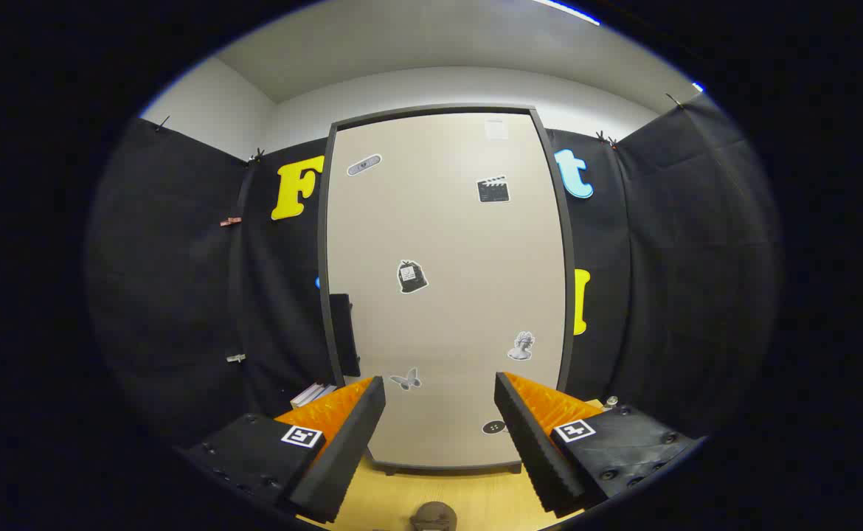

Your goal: Open the shoe cabinet door, grab the shoes and put them into the shoe cabinet, then close the shoe cabinet door.

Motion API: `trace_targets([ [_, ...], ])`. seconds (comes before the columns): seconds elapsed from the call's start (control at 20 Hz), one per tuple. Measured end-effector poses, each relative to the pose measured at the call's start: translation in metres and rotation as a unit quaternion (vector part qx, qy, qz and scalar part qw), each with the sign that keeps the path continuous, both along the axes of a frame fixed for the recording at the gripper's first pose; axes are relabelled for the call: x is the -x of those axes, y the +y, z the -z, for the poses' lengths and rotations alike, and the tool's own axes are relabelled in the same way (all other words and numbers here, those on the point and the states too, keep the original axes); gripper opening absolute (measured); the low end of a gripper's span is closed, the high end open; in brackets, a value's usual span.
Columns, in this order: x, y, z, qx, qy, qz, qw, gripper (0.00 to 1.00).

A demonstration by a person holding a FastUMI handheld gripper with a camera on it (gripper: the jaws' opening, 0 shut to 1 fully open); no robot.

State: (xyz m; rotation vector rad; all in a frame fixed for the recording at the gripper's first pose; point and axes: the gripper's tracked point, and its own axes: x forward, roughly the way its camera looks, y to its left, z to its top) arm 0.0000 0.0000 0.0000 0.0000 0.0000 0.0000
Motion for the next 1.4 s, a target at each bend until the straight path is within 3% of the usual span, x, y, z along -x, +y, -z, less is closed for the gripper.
trace_targets([
  [0.5, -0.005, 0.018, 0.004, 0.0, 0.001, -0.042, 0.999, 0.98],
  [0.75, -0.026, 0.038, 0.01, 0.018, 0.003, -0.026, 1.0, 0.98],
  [1.0, -0.058, 0.068, 0.014, -0.011, 0.002, -0.016, 1.0, 0.98],
  [1.4, -0.12, 0.117, 0.02, -0.008, -0.006, 0.011, 1.0, 0.98],
])
